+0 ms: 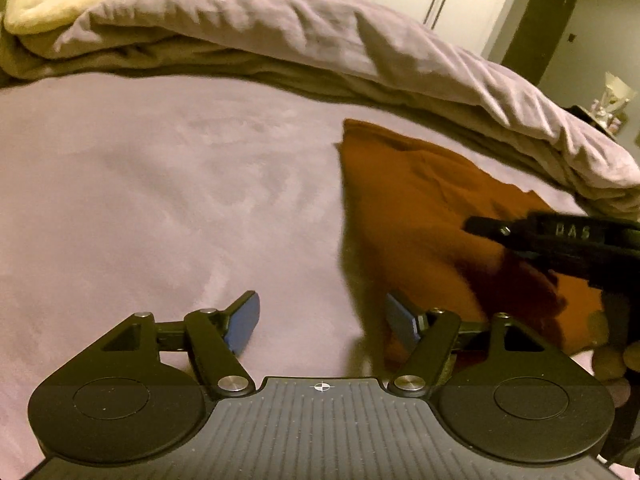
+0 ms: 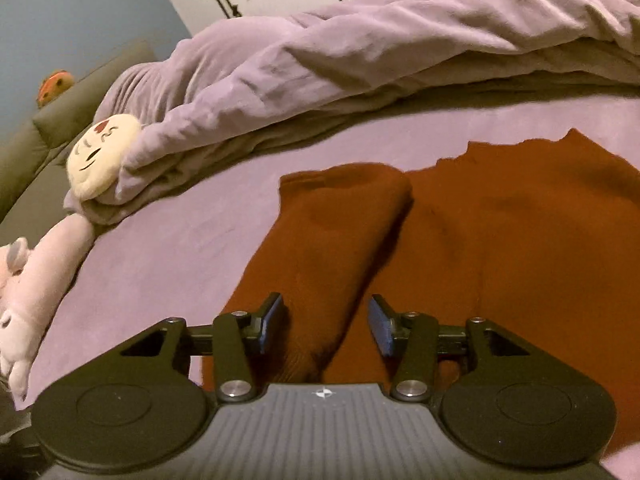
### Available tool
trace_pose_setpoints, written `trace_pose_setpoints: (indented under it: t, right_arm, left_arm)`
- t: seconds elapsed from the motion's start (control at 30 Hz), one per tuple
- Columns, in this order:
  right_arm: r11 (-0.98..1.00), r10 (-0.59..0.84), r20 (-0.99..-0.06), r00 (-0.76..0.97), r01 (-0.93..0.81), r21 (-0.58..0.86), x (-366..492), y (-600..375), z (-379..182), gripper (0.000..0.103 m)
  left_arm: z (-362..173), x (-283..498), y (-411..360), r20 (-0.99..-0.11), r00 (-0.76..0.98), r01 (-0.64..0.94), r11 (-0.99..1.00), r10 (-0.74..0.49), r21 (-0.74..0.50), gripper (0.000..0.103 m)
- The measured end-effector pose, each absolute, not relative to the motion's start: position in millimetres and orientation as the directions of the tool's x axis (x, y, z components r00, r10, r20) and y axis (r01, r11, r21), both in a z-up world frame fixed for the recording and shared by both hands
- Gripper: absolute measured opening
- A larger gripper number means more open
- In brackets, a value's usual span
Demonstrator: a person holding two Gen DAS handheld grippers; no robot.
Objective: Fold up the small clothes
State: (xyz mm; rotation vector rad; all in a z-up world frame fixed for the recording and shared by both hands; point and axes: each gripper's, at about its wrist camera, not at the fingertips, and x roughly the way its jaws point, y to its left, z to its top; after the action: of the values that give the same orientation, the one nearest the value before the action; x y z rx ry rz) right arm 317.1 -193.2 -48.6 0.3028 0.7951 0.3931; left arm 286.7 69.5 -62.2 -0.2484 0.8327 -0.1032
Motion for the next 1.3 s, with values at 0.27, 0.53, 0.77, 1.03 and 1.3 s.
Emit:
trace_pose_setpoints:
  t: [0.27, 0.53, 0.77, 1.03, 1.3]
  right_arm:
    - [0.922, 0.388, -0.575, 0.720, -0.309, 0.236, 302.1, -189.6, -34.6, 0.005]
    - [0.958, 0.286, -0.632, 0.721, -0.238, 0.162, 297.2, -214.7, -54.3, 0.006]
    - [0.947, 0.283, -0.602, 0.747, -0.116, 0.301, 305.7, -250.5, -39.4, 0.062]
    - [0.810, 0.489, -0.580, 0.652, -0.093, 0.579, 333.6, -261.5, -62.6, 0.064]
    - [0.852, 0.475, -0.587, 0.655, -0.176, 0.493, 336.7, -232.9, -57.3, 0.021]
  left_arm:
    - [-60.7, 297.8, 59.1, -0.707, 0.682, -0.014, 0.964, -0.186, -0.267, 0.076]
    - [-76.4, 308.9, 25.4, -0.763, 0.622, 0.000, 0.974, -0.177, -0.226, 0.064]
    - [-75.0, 307.6, 26.1, -0.760, 0.625, 0.011, 0.975, -0.179, -0.220, 0.064]
    - [-74.5, 307.8, 25.1, -0.762, 0.624, 0.016, 0.978, -0.174, -0.210, 0.064]
    - [-76.1, 307.9, 24.2, -0.766, 0.621, 0.010, 0.979, -0.165, -0.202, 0.064]
